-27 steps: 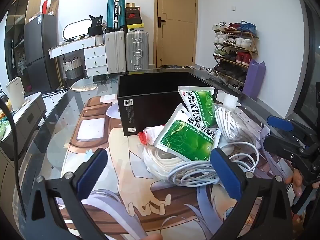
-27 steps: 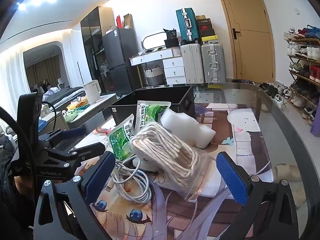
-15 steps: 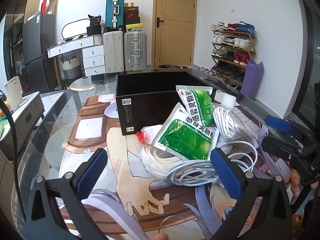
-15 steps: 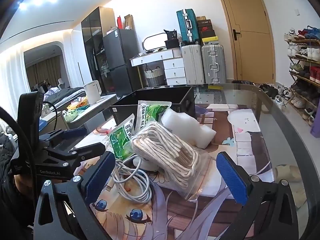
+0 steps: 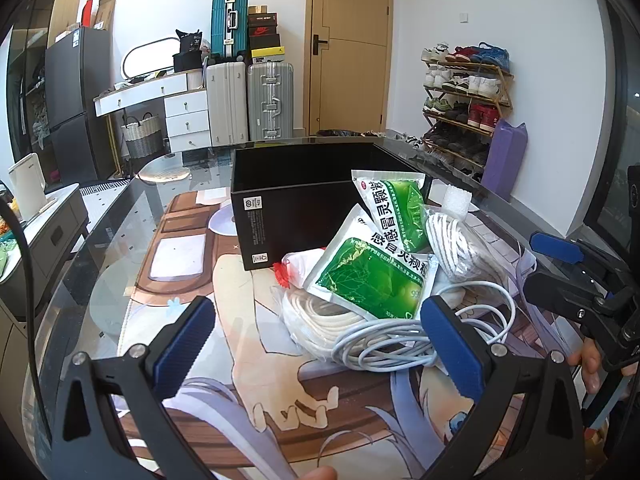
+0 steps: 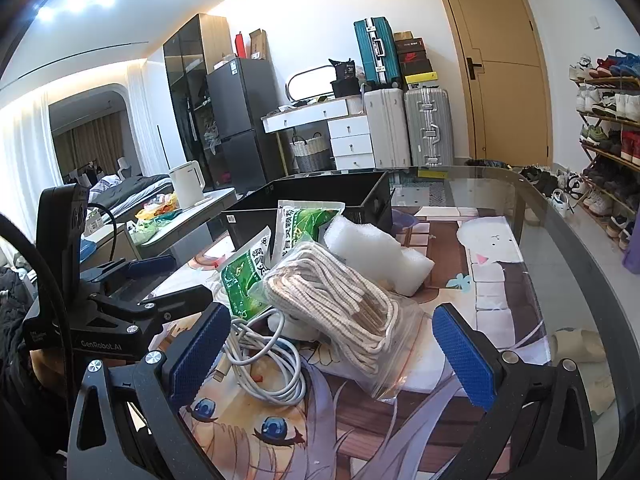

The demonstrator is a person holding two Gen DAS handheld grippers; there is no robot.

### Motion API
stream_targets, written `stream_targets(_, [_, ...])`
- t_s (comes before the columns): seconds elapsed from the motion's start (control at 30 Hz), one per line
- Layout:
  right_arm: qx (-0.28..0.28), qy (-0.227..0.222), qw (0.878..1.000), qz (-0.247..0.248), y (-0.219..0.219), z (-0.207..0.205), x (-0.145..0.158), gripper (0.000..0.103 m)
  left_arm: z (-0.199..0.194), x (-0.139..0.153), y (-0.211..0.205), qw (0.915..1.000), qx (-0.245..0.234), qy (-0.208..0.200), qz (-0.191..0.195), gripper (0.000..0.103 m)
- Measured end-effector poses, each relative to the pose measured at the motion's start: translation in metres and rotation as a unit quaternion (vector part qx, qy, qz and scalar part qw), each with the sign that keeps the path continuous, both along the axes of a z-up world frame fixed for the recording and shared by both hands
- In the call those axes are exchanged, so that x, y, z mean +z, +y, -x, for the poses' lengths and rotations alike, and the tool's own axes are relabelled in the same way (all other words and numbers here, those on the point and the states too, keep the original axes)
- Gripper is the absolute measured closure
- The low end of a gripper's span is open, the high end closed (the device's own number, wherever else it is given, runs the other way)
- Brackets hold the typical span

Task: Organize soft objects

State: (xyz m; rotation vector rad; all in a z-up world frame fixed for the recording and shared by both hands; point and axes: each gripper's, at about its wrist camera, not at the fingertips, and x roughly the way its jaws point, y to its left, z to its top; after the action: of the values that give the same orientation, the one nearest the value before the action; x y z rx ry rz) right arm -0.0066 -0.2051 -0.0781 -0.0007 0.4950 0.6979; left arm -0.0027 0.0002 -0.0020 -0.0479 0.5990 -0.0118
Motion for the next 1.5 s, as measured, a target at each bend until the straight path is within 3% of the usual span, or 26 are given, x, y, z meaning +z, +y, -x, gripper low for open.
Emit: stream_targets(1.5, [0.003, 0.004, 1.000, 0.004, 0.0026, 0.0036, -0.0040, 0.000, -0.0014, -0.0021, 0.0050, 0.9999, -0.008, 0.005, 0.008, 0.000])
